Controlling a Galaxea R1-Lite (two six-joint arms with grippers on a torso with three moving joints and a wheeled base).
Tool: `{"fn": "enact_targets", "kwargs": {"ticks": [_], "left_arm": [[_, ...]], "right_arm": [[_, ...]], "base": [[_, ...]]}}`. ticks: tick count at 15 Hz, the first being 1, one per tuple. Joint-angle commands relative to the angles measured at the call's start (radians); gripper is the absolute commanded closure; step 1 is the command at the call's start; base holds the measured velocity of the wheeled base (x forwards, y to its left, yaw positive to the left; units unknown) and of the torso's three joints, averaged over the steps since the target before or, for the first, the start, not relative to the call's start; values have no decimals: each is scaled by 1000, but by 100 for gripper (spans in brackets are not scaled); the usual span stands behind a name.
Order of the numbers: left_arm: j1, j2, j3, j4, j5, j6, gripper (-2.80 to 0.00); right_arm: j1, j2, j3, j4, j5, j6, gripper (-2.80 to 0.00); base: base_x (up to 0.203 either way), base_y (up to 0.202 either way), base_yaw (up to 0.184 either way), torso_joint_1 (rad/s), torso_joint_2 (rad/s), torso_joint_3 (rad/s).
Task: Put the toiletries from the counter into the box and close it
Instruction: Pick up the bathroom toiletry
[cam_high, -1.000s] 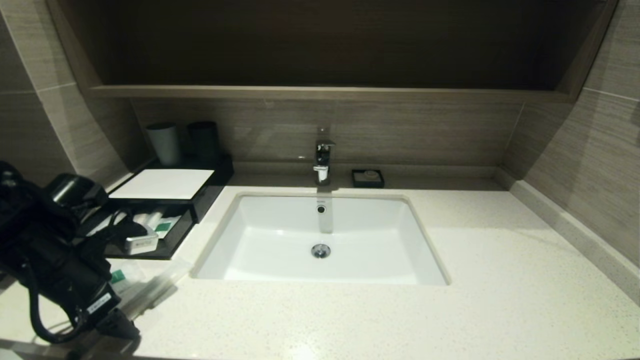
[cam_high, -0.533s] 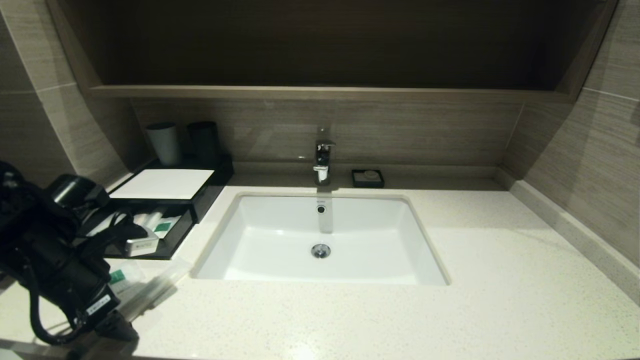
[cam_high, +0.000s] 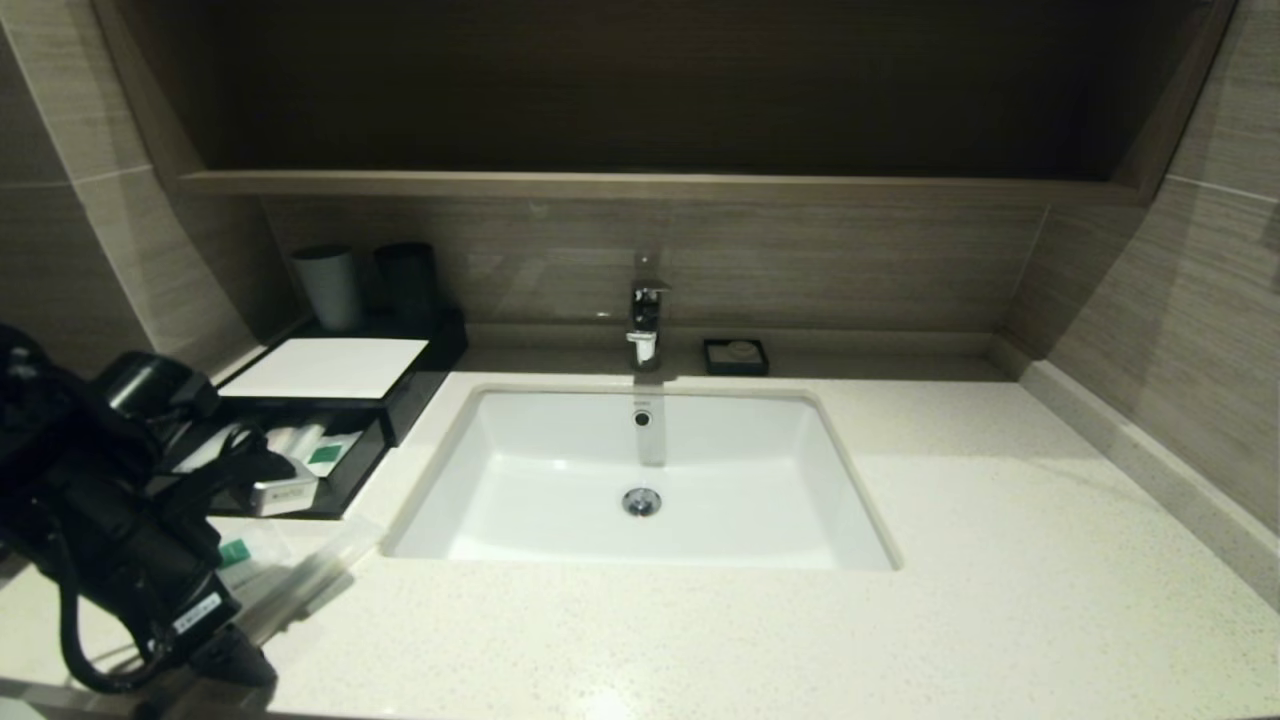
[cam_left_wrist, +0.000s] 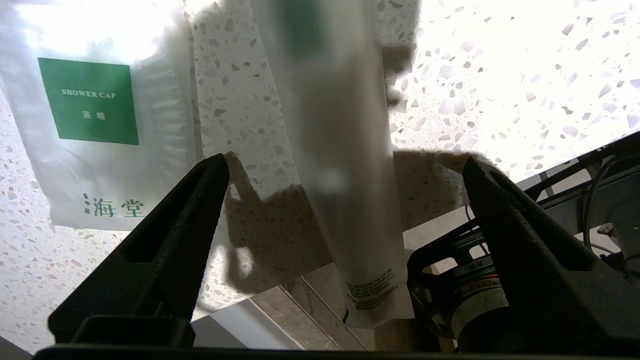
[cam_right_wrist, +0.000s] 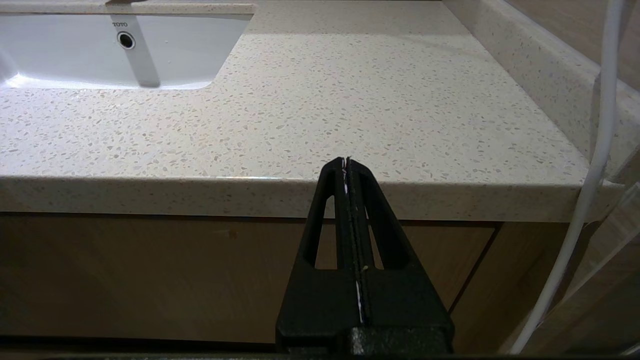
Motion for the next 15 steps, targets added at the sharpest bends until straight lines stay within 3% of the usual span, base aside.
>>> {"fn": "enact_targets", "kwargs": {"ticks": [1, 7, 8, 15], "left_arm": [[0, 0, 0, 3, 0, 4, -280], [2, 7, 0, 3, 0, 3, -280], [1, 7, 0, 3, 0, 3, 0], [2, 5, 2, 3, 0, 3, 0]], "right_arm": [[0, 0, 0, 0, 0, 0, 0], [0, 0, 0, 0, 0, 0, 0], [0, 0, 0, 0, 0, 0, 0], [1, 0, 0, 0, 0, 0, 0]], "base": [[0, 0, 0, 0, 0, 0], [0, 0, 0, 0, 0, 0], [0, 0, 0, 0, 0, 0], [0, 0, 0, 0, 0, 0]]}}
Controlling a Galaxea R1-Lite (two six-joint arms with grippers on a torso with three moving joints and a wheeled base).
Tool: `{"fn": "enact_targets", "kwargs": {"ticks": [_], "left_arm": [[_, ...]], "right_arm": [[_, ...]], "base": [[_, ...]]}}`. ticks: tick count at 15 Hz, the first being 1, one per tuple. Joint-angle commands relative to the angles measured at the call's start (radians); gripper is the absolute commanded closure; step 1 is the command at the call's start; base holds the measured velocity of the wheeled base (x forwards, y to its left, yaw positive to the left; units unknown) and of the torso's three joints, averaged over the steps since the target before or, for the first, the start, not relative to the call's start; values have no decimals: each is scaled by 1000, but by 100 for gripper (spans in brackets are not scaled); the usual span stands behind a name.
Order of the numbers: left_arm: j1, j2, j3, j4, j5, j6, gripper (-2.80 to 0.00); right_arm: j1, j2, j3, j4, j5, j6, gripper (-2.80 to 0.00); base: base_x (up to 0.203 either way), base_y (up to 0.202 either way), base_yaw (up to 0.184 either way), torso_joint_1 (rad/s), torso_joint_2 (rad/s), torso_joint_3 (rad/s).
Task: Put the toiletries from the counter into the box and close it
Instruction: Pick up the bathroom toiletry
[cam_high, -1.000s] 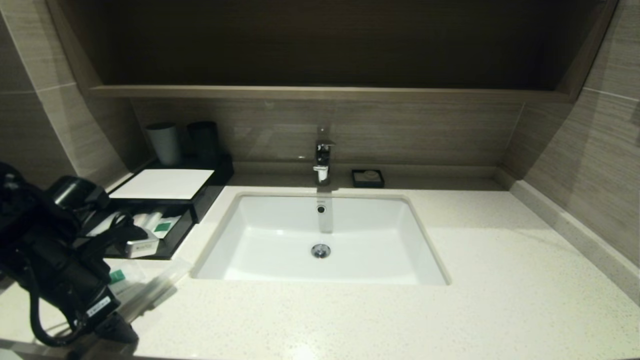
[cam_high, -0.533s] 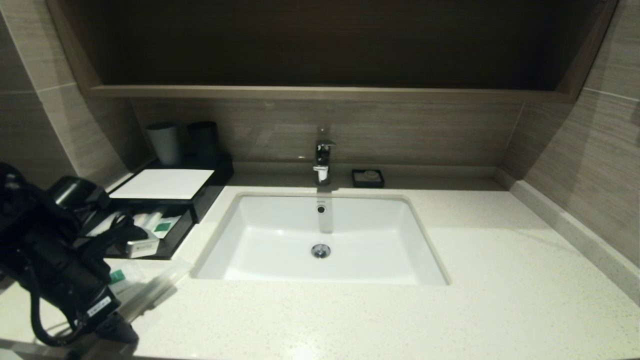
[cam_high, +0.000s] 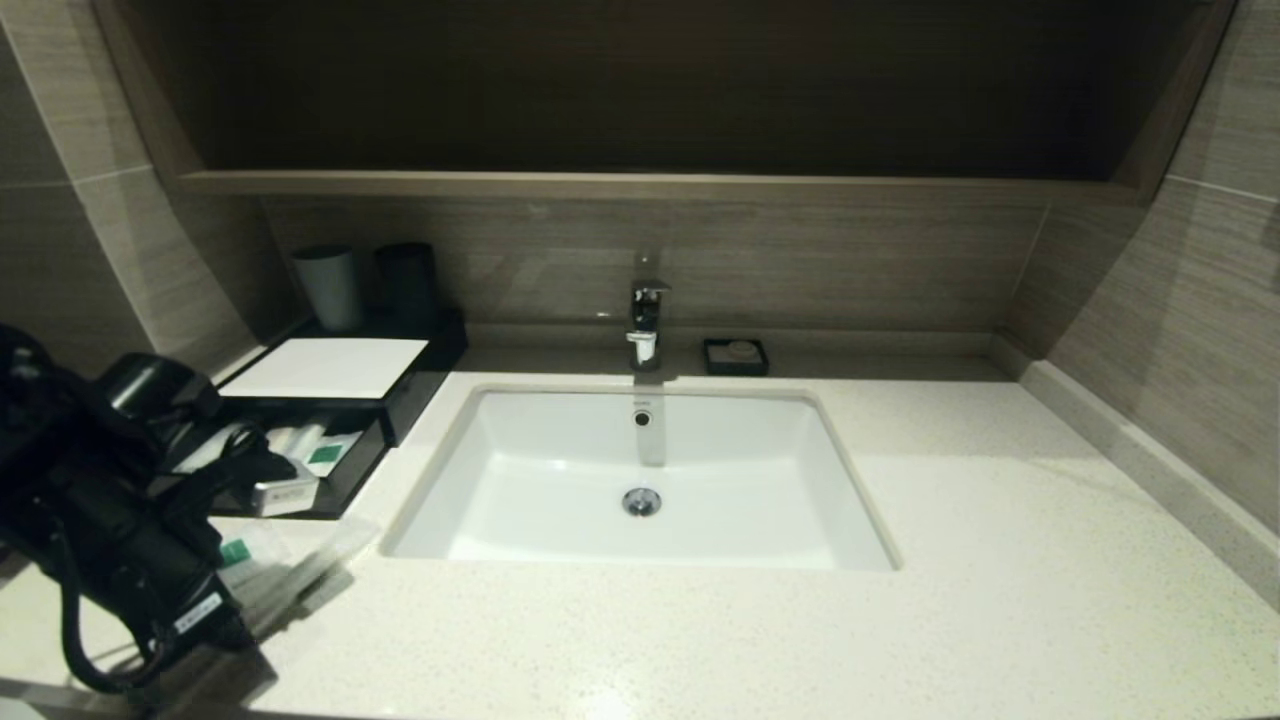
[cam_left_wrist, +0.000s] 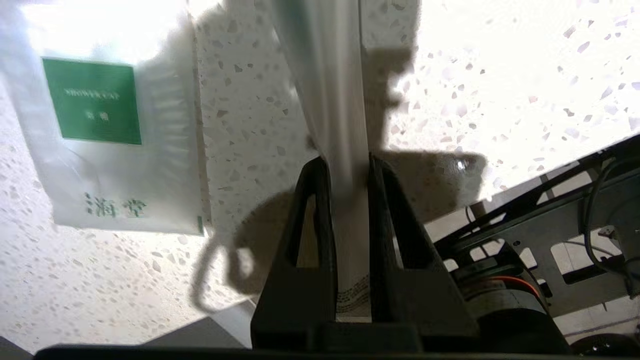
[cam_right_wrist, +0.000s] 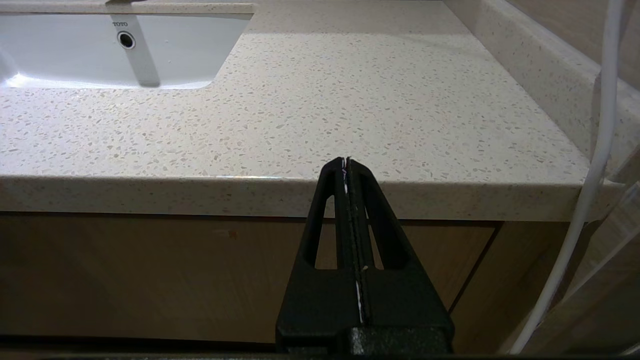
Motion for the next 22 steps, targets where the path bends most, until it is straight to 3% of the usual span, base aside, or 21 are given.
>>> {"fn": "enact_targets", "kwargs": {"ticks": [1, 12, 17, 22], "left_arm": [[-1, -1, 0, 6, 0, 4, 0], [7, -61, -10, 7, 1, 6, 0], [8, -177, -15, 11, -3, 2, 0], [56, -216, -90, 11, -5, -85, 0]], "right_arm": [[0, 0, 0, 0, 0, 0, 0], [0, 0, 0, 0, 0, 0, 0], [0, 0, 0, 0, 0, 0, 0], [0, 0, 0, 0, 0, 0, 0]], "base": [[0, 0, 0, 0, 0, 0], [0, 0, 0, 0, 0, 0], [0, 0, 0, 0, 0, 0], [0, 0, 0, 0, 0, 0]]}}
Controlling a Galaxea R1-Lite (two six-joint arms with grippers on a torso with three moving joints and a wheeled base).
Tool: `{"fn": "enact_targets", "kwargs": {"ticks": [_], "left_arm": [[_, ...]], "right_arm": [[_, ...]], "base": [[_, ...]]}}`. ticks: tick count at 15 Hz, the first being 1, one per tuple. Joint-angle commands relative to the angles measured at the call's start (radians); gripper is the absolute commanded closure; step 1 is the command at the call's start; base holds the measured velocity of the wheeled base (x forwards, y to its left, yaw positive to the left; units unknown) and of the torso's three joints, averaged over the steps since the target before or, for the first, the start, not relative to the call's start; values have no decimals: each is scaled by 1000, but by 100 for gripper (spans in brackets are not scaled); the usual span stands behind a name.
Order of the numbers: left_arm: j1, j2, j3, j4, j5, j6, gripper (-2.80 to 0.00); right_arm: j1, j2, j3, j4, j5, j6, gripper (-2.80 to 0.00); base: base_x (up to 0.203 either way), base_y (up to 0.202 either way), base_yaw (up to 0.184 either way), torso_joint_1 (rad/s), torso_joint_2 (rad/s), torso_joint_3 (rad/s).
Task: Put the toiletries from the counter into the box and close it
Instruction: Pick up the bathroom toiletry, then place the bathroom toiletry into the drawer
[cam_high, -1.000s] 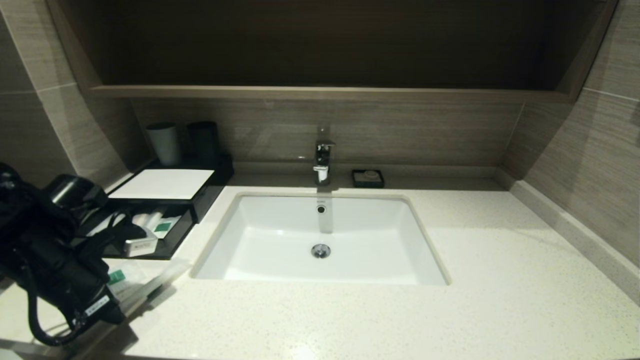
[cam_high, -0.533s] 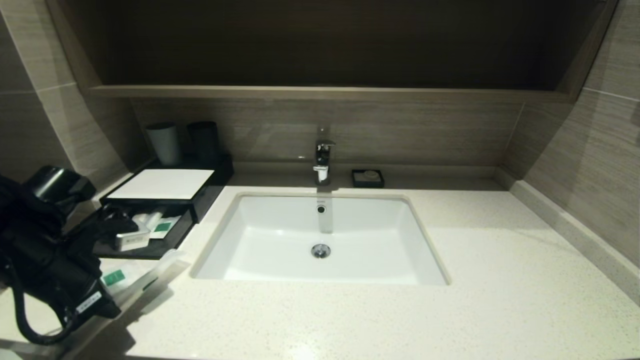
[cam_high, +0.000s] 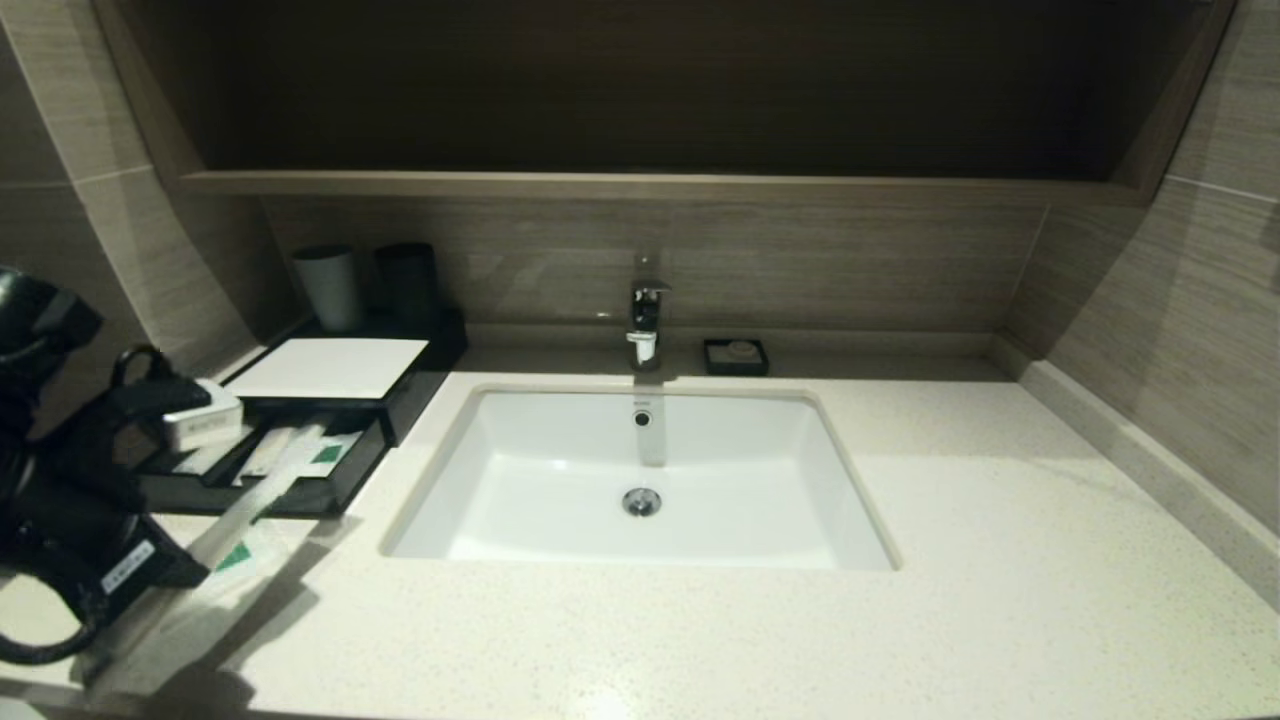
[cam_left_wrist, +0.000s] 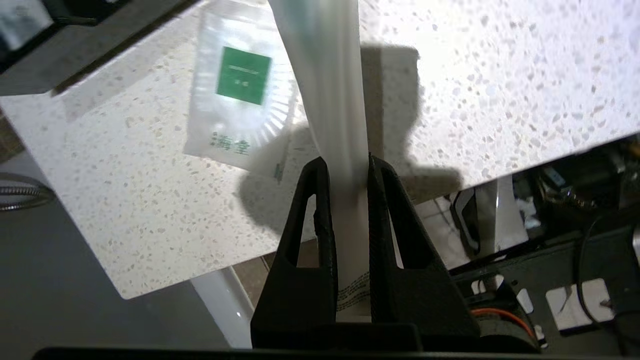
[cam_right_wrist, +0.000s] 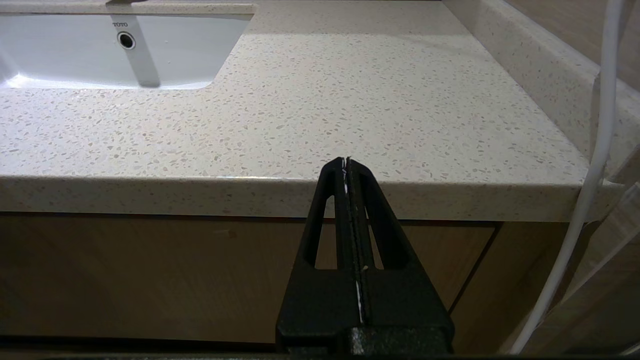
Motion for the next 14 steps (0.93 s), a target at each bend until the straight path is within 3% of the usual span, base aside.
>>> {"fn": "enact_targets", "kwargs": {"ticks": [1, 5, 14], "left_arm": [[30, -8, -45, 3, 0, -40, 0], [98, 24, -186, 19, 4, -174, 0], [156, 98, -331, 34, 45, -213, 0]], "right_arm": [[0, 0, 0, 0, 0, 0, 0], [0, 0, 0, 0, 0, 0, 0], [0, 0, 0, 0, 0, 0, 0]], "base": [[0, 0, 0, 0, 0, 0], [0, 0, 0, 0, 0, 0], [0, 0, 0, 0, 0, 0]]}}
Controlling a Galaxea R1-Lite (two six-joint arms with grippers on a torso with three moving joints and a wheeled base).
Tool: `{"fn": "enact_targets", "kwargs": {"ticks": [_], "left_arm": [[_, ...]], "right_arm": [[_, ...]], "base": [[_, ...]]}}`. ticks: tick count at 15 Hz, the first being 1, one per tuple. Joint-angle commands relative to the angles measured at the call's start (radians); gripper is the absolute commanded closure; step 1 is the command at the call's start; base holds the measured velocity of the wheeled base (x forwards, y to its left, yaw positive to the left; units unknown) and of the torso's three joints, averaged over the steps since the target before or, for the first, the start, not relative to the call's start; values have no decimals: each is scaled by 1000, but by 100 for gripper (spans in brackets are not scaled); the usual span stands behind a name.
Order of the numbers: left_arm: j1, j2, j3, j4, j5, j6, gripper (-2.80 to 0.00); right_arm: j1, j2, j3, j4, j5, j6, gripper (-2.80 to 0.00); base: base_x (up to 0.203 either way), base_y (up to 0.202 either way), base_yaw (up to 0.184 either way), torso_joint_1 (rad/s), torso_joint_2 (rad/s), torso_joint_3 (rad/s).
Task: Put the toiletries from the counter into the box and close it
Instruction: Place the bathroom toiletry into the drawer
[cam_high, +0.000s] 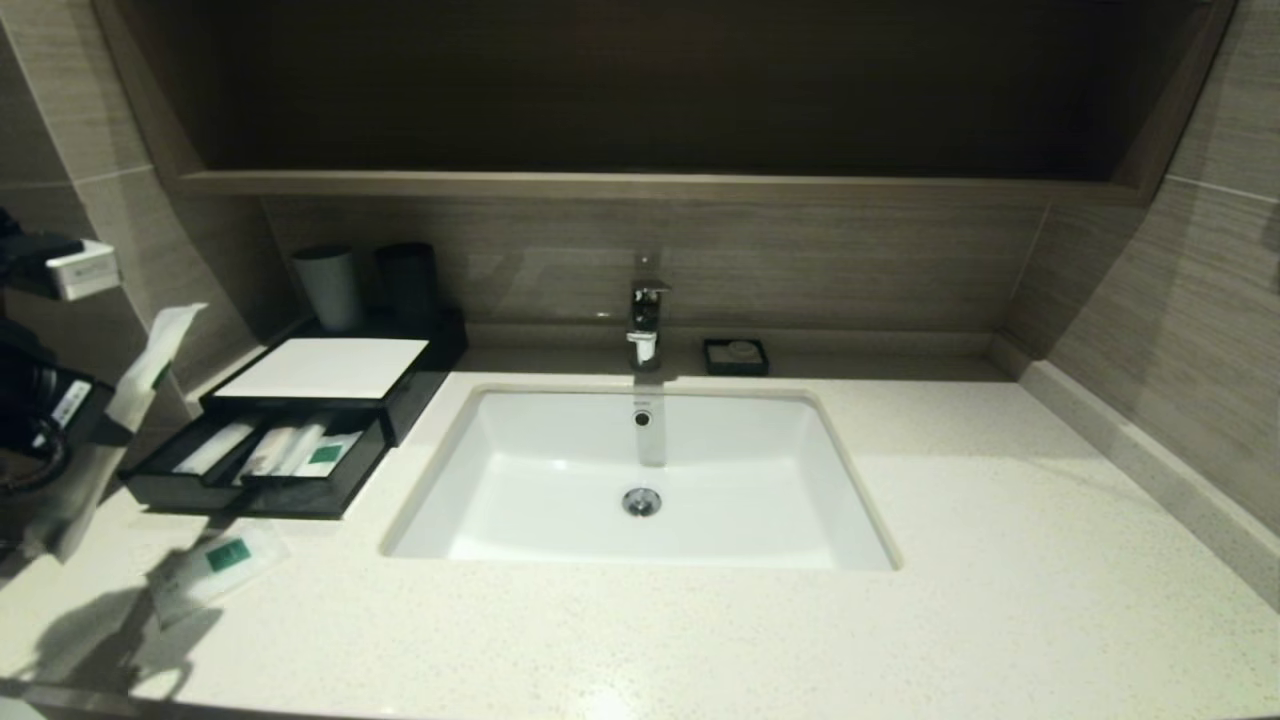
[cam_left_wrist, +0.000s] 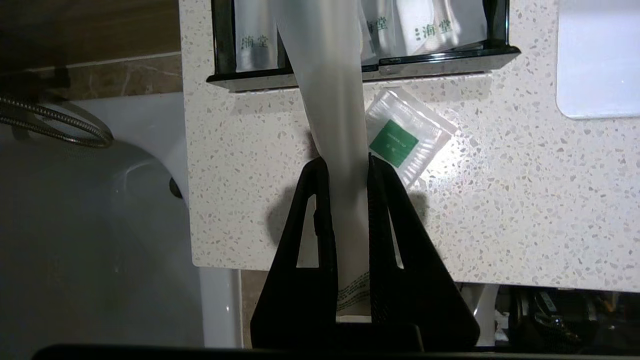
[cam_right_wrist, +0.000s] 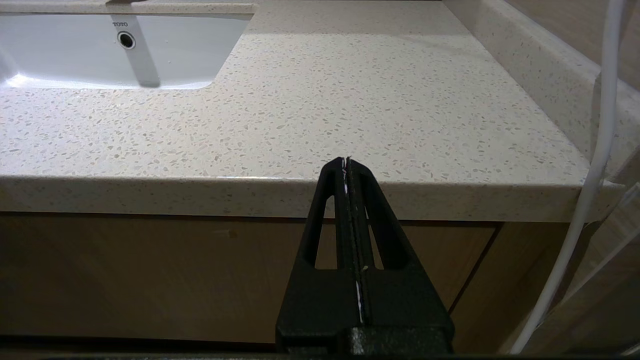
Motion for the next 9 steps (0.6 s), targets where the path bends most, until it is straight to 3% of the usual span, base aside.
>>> {"fn": "enact_targets", "kwargs": {"ticks": [1, 3, 7, 9], "left_arm": [[3, 45, -38, 24, 0, -23, 0], [3, 84, -130, 100, 0, -63, 0], [-2, 219, -441, 371, 0, -114, 0], [-10, 282, -482, 473, 7, -120, 0]], "right_arm": [[0, 0, 0, 0, 0, 0, 0], [0, 0, 0, 0, 0, 0, 0], [0, 0, 0, 0, 0, 0, 0], [0, 0, 0, 0, 0, 0, 0]], "base": [[0, 0, 0, 0, 0, 0], [0, 0, 0, 0, 0, 0], [0, 0, 0, 0, 0, 0], [0, 0, 0, 0, 0, 0]]}}
